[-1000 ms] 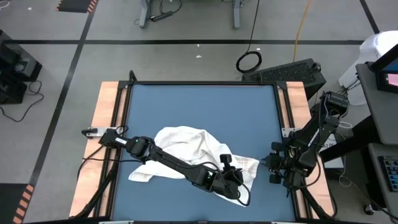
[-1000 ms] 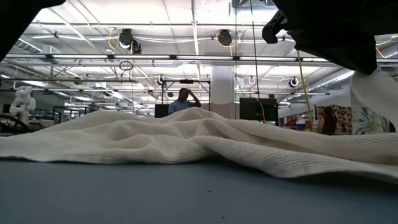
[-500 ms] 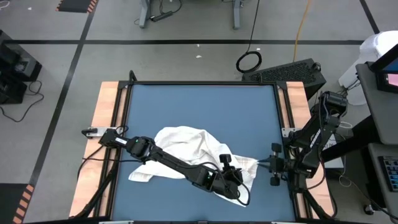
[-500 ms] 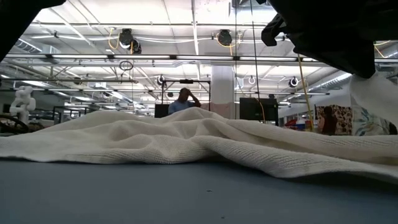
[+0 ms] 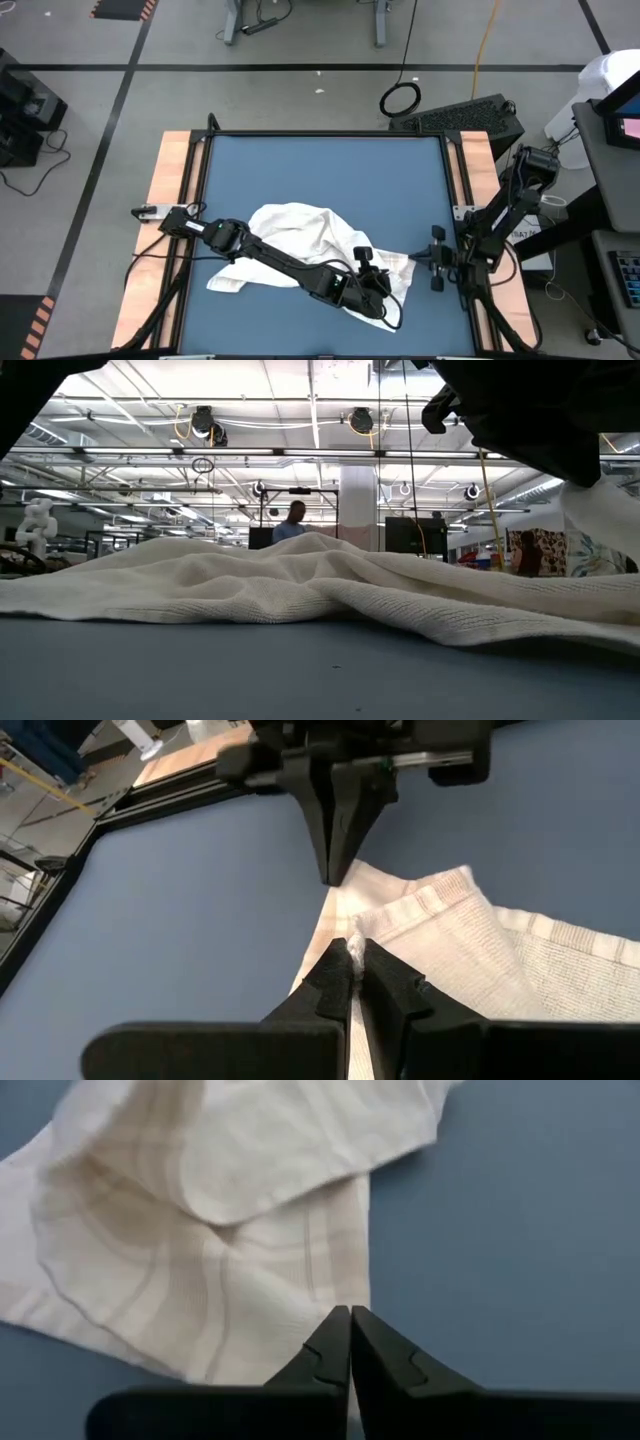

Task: Roll towel into tight, uniform cylinder
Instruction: Roll the white towel

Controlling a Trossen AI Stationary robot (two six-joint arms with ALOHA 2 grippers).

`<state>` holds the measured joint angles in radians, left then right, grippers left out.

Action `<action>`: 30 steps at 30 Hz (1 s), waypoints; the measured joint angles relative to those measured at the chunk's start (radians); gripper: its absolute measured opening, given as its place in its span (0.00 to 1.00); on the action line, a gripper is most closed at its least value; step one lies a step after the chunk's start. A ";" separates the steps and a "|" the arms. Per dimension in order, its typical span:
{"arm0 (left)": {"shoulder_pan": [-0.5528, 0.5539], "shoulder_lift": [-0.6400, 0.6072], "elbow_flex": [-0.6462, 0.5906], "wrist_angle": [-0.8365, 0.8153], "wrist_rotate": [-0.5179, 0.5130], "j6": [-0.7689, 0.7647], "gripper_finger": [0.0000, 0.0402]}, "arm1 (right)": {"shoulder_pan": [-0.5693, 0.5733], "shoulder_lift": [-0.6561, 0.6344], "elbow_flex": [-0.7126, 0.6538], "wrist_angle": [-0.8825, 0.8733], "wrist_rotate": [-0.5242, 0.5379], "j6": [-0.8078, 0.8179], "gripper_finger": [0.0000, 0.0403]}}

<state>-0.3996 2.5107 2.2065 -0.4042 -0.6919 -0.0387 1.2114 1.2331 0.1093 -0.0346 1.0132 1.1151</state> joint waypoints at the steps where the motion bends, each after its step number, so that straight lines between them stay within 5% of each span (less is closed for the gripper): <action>1: -0.003 0.000 0.000 0.000 0.002 0.000 0.04 | 0.000 0.000 -0.016 0.034 -0.007 -0.001 0.01; 30: -0.078 0.000 -0.004 0.015 0.124 -0.034 0.04 | -0.041 0.002 -0.053 0.086 -0.055 -0.026 0.00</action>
<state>-0.4774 2.5111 2.2021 -0.3896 -0.5680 -0.0729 1.1702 1.2350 0.0563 0.0509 0.9585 1.0893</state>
